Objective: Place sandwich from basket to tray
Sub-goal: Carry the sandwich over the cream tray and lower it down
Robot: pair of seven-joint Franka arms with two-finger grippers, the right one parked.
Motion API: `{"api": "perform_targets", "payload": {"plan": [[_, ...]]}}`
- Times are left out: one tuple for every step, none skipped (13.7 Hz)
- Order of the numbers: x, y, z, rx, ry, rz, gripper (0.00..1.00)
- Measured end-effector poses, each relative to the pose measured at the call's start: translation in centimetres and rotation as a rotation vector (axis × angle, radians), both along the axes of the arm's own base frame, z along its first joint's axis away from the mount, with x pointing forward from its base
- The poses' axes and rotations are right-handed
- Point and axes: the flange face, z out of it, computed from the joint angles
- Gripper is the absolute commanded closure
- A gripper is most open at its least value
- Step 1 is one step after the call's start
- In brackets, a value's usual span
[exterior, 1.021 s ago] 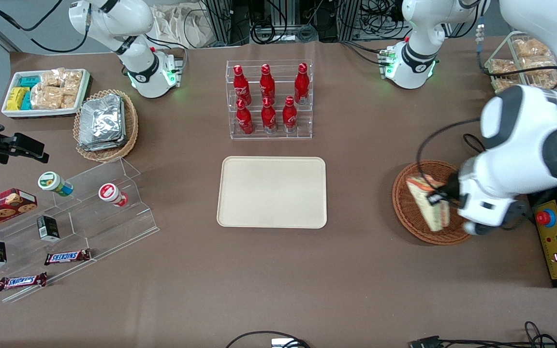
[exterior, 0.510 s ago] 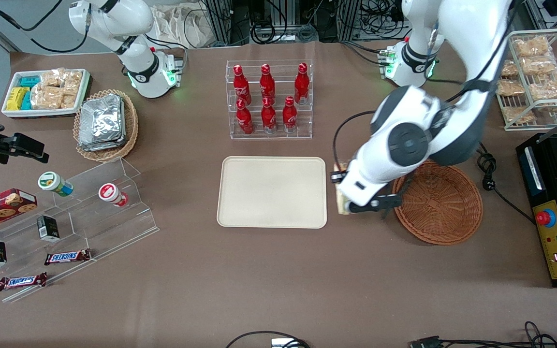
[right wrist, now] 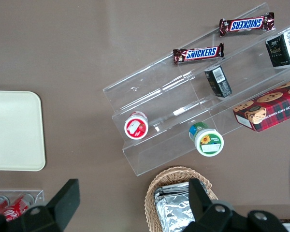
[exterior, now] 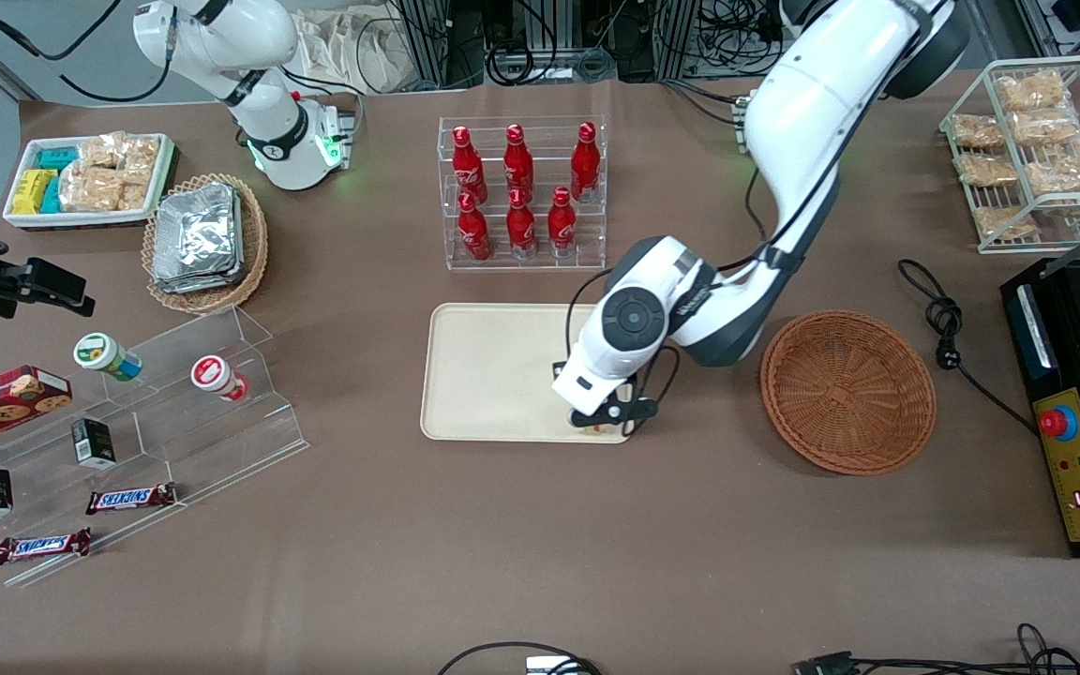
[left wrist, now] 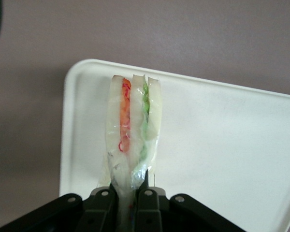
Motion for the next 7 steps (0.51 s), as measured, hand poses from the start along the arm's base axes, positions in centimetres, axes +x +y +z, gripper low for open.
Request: {"api": "perform_targets", "payload": {"plan": [[0.1,0.1,-0.4,0.004,0.004,0.001,1.00],[0.2,0.3,-0.7,0.007,0.005,0.004,0.99],[0.3,0.5,-0.8,0.010,0.007,0.006,0.95],[0.3,0.5,-0.9,0.014,0.010,0.006,0.64],[0.3,0.6,-1.1,0.019,0.015,0.006,0.01],[0.2,0.7,-1.5,0.023,0.023,0.005,0.00],[0.1,0.7,-2.1,0.027,0.031,0.005,0.00]]}}
